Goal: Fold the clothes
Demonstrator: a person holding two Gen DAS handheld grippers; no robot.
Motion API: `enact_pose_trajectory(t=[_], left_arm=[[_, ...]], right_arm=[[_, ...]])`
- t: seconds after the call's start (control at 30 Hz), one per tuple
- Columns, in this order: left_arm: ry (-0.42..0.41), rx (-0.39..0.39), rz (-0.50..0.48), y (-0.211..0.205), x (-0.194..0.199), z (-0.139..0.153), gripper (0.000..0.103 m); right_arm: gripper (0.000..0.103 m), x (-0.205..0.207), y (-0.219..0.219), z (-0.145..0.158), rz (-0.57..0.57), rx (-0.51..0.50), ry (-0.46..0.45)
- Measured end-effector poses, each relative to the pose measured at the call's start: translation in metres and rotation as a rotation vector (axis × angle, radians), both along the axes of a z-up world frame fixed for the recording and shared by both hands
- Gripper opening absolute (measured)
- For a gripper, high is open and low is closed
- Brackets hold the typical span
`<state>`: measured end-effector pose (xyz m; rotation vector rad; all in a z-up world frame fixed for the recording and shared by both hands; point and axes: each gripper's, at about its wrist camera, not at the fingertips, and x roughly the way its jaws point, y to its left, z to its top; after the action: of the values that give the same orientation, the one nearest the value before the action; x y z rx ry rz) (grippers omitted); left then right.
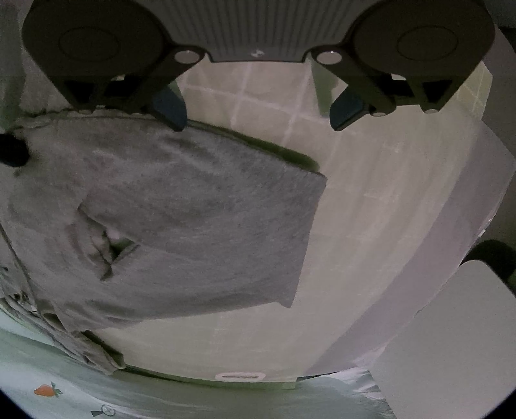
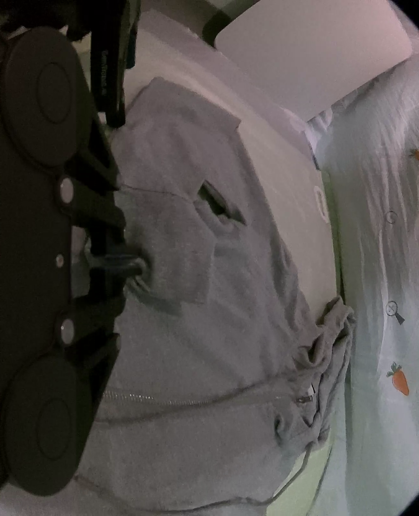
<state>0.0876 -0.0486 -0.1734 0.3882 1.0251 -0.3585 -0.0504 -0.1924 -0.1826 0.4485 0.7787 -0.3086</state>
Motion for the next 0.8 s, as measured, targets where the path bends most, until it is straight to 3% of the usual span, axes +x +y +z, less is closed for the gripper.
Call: enact_pose_trajectory(t=[0.23,0.43,0.53,0.8], left_arm=[[-0.019,0.029,0.056,-0.007,-0.017,0.013,0.096],[-0.057,0.018,0.068,-0.030,-0.034,0.021,0.095],[-0.073,0.013,0.073,-0.043,-0.041,0.016,0.095],[-0.083,0.043,0.087,-0.085,-0.040,-0.007,0.097]], right_arm=[[0.004,-0.019,-0.028,0.034,0.031,-0.031,-0.087],[0.004,-0.035,-0.082,0.067,0.003,-0.080,-0.183],[0.004,-0.048,-0.116,0.076,-0.054,-0.066,-0.224],[0.004,-0.105,-0.207,0.087,-0.256,-0.190,-0.262]])
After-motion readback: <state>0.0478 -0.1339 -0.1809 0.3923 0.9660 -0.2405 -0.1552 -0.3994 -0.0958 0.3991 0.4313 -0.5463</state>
